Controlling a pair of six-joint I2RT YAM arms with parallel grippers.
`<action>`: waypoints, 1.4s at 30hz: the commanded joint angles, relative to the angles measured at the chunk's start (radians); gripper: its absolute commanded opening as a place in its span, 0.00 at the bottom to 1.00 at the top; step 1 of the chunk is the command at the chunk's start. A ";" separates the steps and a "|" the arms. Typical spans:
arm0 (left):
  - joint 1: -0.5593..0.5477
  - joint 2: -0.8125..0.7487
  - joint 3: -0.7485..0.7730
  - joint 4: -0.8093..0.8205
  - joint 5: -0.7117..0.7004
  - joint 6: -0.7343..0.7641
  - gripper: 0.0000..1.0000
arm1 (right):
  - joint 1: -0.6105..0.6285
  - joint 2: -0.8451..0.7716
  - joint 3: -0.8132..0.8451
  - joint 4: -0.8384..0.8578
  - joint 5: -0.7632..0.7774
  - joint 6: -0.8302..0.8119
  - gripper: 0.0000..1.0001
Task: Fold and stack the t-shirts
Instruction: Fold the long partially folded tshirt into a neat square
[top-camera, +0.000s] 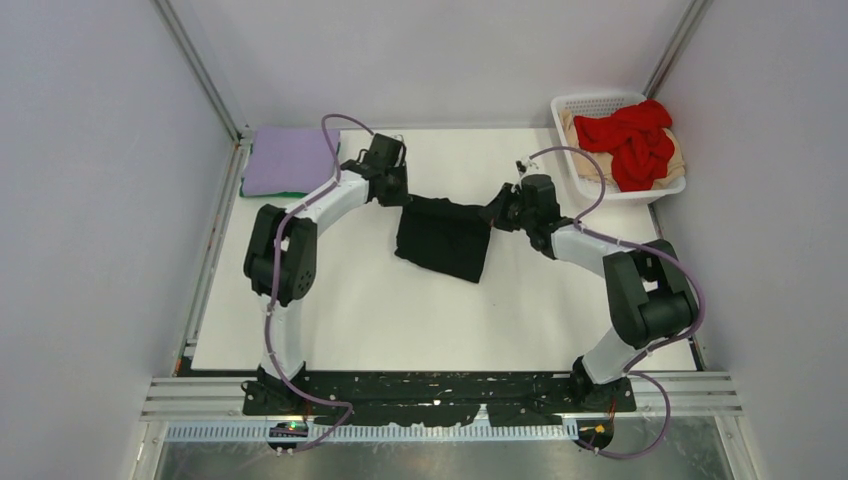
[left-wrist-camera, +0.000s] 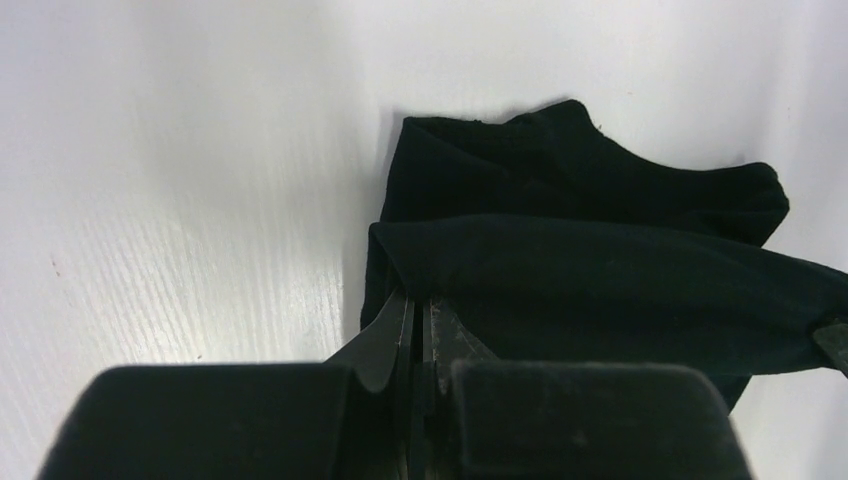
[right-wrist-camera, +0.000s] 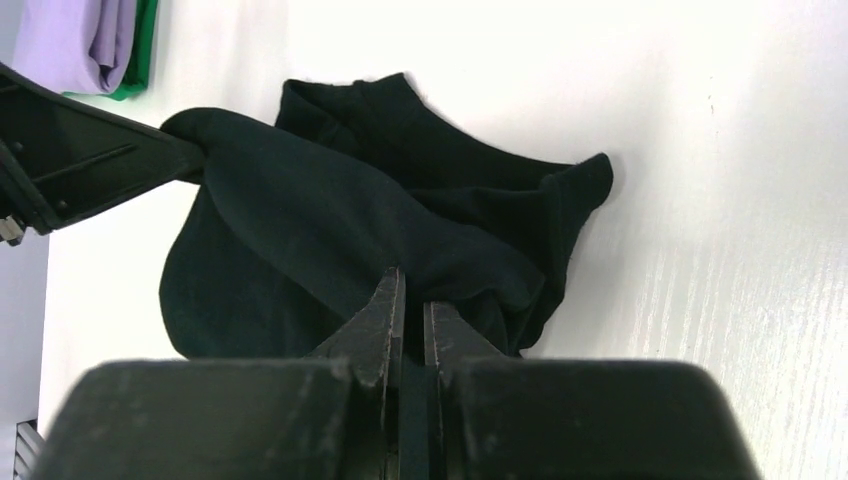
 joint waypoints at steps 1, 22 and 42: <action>0.007 -0.069 0.007 0.066 0.037 0.016 0.00 | -0.005 -0.084 -0.012 0.070 0.034 0.004 0.05; 0.007 0.019 0.092 0.021 0.099 0.001 0.00 | -0.035 -0.118 -0.095 0.076 0.091 0.059 0.05; -0.005 -0.132 0.051 -0.005 0.247 0.013 1.00 | -0.062 -0.198 -0.081 0.054 -0.020 0.040 0.96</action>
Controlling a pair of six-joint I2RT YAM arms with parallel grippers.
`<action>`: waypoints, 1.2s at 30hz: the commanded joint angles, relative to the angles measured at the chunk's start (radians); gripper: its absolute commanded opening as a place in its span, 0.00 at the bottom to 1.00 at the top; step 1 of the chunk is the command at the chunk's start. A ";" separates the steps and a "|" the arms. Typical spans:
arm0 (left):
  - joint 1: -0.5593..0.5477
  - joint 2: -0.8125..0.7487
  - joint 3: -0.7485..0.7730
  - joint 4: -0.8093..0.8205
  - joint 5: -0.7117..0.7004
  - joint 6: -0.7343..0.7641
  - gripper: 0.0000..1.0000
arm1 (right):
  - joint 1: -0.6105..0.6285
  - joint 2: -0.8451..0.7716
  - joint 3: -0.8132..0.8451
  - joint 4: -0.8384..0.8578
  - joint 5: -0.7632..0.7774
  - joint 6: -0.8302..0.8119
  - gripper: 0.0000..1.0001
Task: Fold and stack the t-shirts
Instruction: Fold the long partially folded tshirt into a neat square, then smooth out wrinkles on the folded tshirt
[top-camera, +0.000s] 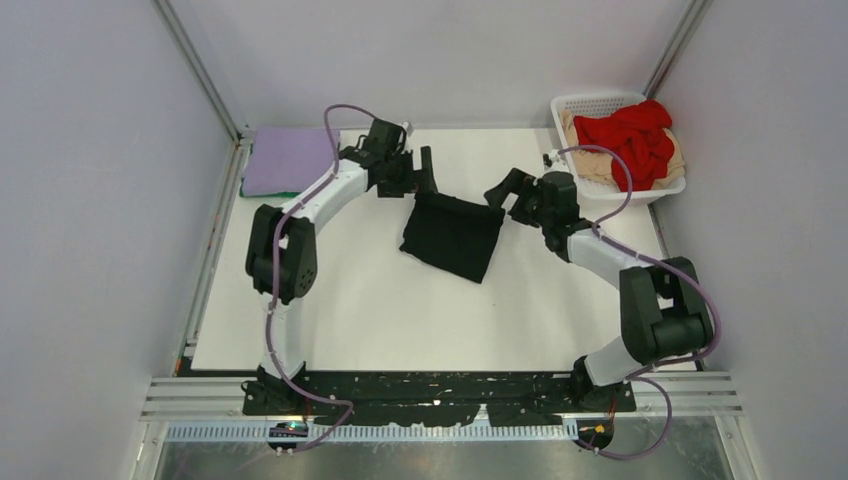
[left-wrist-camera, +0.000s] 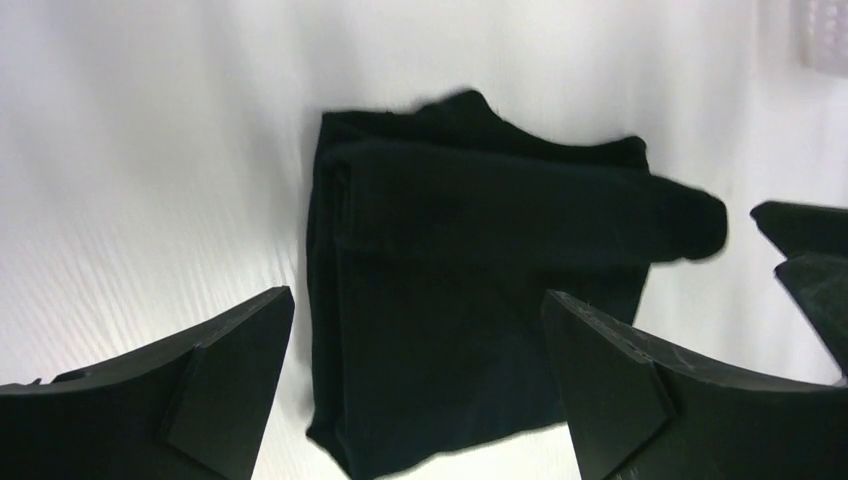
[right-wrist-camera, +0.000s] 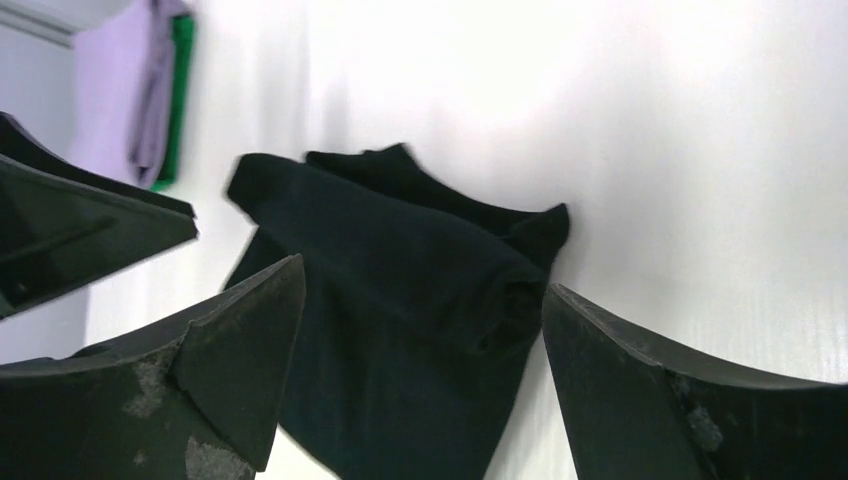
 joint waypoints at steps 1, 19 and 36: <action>-0.008 -0.235 -0.197 0.112 0.097 -0.001 0.99 | 0.022 -0.140 -0.075 0.045 -0.091 -0.015 0.95; -0.021 -0.007 -0.008 0.173 0.264 -0.065 1.00 | 0.103 0.068 0.048 0.105 -0.159 0.002 0.95; 0.010 0.122 0.169 0.246 0.249 -0.117 1.00 | 0.021 0.338 0.227 0.084 -0.158 0.080 0.95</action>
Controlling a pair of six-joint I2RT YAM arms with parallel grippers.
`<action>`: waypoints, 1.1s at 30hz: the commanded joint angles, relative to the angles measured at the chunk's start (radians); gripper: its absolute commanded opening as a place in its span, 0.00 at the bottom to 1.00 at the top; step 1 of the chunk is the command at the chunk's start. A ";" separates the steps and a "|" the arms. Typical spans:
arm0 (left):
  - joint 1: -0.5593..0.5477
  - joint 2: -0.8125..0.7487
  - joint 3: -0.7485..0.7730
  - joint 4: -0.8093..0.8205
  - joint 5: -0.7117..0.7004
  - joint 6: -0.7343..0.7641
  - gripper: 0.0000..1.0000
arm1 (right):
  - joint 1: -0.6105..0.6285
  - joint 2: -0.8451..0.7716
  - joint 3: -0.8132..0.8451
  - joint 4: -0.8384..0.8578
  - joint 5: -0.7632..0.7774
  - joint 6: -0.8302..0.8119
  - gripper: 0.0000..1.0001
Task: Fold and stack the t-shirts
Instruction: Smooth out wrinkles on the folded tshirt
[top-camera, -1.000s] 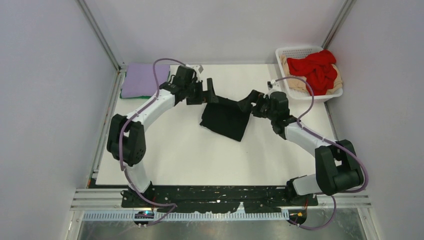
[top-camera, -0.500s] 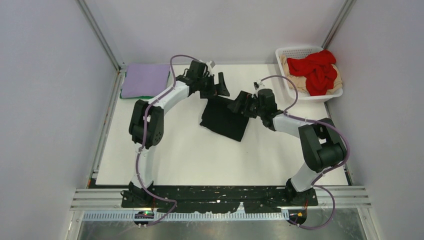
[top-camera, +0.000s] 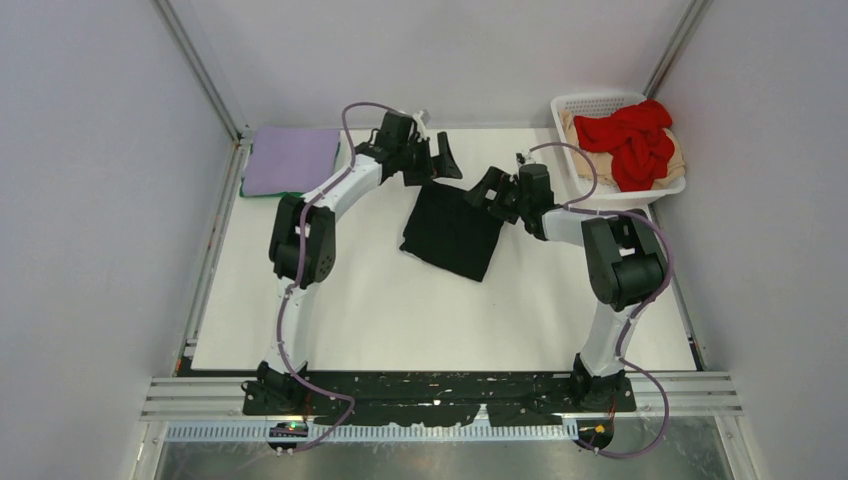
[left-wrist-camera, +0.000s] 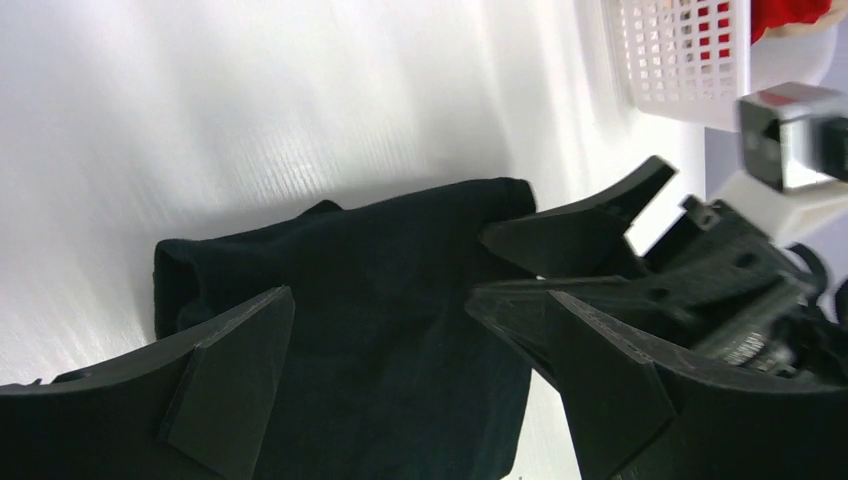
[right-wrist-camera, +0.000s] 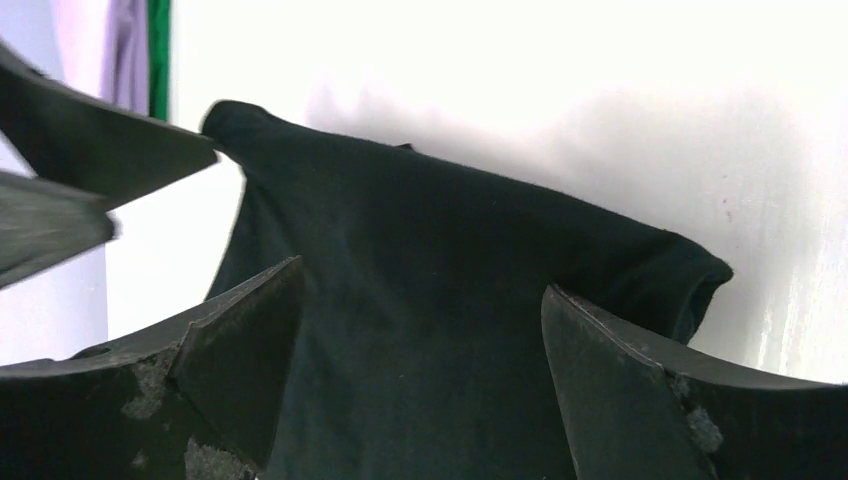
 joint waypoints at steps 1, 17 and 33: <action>0.015 -0.033 0.033 0.088 0.015 -0.026 1.00 | -0.007 0.063 0.057 0.004 -0.007 0.051 0.95; -0.001 -0.159 -0.273 0.220 -0.006 -0.085 1.00 | -0.009 0.078 0.072 -0.097 0.009 0.042 0.95; -0.002 0.154 0.116 -0.008 -0.135 -0.242 1.00 | -0.009 0.080 0.072 -0.147 -0.007 -0.021 0.95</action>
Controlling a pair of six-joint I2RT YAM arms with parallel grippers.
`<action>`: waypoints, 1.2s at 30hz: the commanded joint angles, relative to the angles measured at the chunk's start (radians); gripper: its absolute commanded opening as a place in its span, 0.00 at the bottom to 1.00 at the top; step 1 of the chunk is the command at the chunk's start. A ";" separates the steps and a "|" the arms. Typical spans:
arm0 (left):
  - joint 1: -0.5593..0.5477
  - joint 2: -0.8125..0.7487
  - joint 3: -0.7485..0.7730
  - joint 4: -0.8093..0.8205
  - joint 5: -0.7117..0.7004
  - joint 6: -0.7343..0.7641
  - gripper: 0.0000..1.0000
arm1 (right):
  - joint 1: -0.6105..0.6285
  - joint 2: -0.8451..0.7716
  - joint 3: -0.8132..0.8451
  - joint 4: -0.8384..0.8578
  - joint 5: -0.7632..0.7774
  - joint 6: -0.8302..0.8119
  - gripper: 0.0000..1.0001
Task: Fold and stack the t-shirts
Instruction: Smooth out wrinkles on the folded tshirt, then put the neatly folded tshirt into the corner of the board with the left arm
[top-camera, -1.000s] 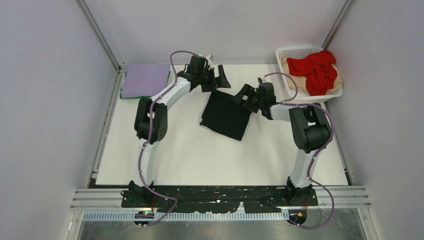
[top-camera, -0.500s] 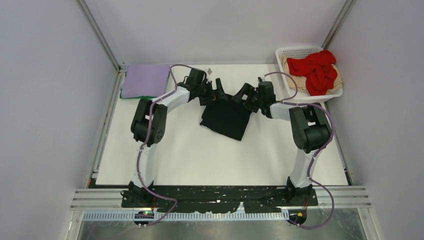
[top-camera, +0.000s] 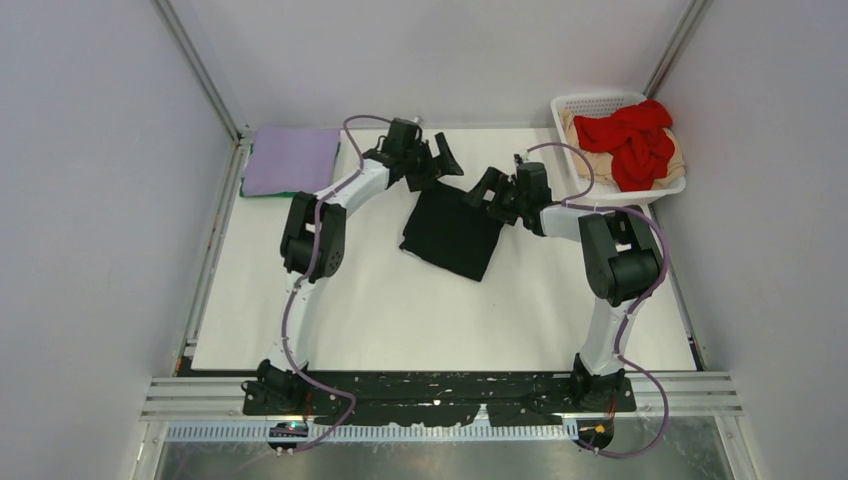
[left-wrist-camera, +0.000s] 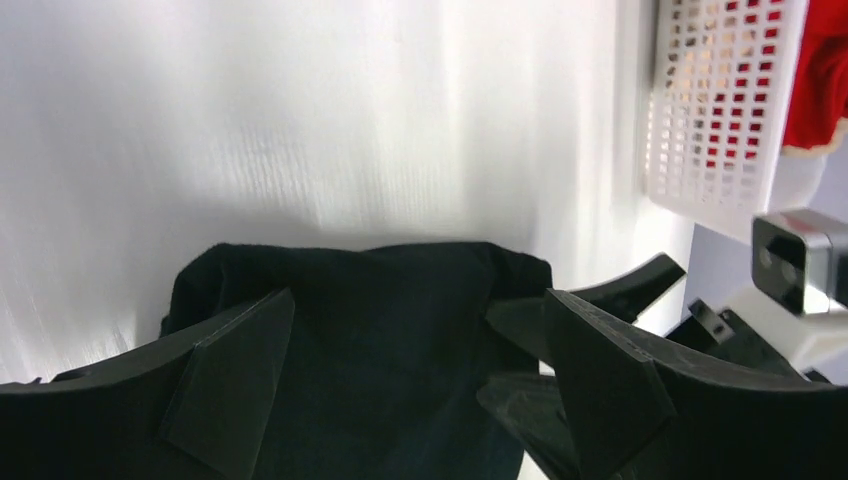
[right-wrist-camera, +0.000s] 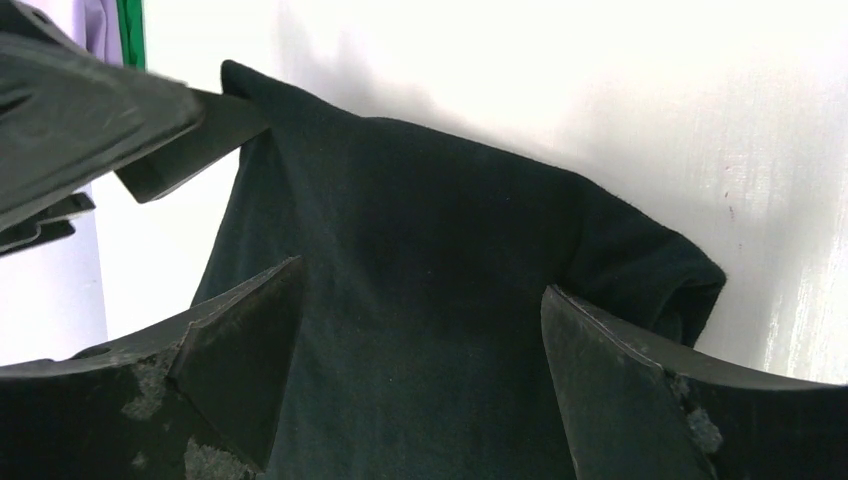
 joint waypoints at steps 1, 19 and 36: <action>0.001 0.093 0.149 -0.176 -0.036 -0.069 1.00 | -0.004 0.008 0.017 -0.087 0.010 -0.042 0.95; -0.007 -0.010 0.096 -0.347 0.072 -0.112 1.00 | -0.007 -0.094 0.089 -0.237 0.012 -0.149 0.96; -0.125 -0.581 -0.670 0.111 0.145 -0.055 1.00 | 0.092 -0.574 -0.388 -0.043 -0.141 -0.024 0.95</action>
